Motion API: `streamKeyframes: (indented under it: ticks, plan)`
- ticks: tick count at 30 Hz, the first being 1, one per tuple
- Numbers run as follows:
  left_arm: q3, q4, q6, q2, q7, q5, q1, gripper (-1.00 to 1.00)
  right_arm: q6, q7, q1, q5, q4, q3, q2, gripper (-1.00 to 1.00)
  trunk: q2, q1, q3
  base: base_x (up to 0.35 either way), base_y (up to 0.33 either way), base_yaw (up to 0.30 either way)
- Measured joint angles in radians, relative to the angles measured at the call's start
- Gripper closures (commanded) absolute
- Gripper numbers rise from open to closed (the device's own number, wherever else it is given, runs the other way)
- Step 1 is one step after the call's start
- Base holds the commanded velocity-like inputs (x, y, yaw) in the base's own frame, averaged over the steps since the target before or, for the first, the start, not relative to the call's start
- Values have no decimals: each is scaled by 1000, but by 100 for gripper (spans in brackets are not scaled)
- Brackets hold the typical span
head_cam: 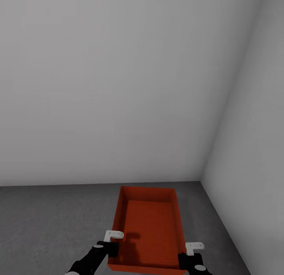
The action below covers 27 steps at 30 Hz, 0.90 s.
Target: Move the two storage containers from the living room to the garage. In the garage, place one container on the floor and stack the other container on top of it (either order is fine).
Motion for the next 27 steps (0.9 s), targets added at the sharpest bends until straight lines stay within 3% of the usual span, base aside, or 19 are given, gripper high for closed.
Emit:
streamKeyframes:
  ticks: [3,27]
  plan:
    - [0,0,0,0,0,0,0,100,0,-1,0,0,0,1,0,100,0,0,0,0,0,0]
    - [3,0,3,1,-2,-3,0,100,0,2,0,-7,2,4,0,100,-168,92,-75,0,0,0]
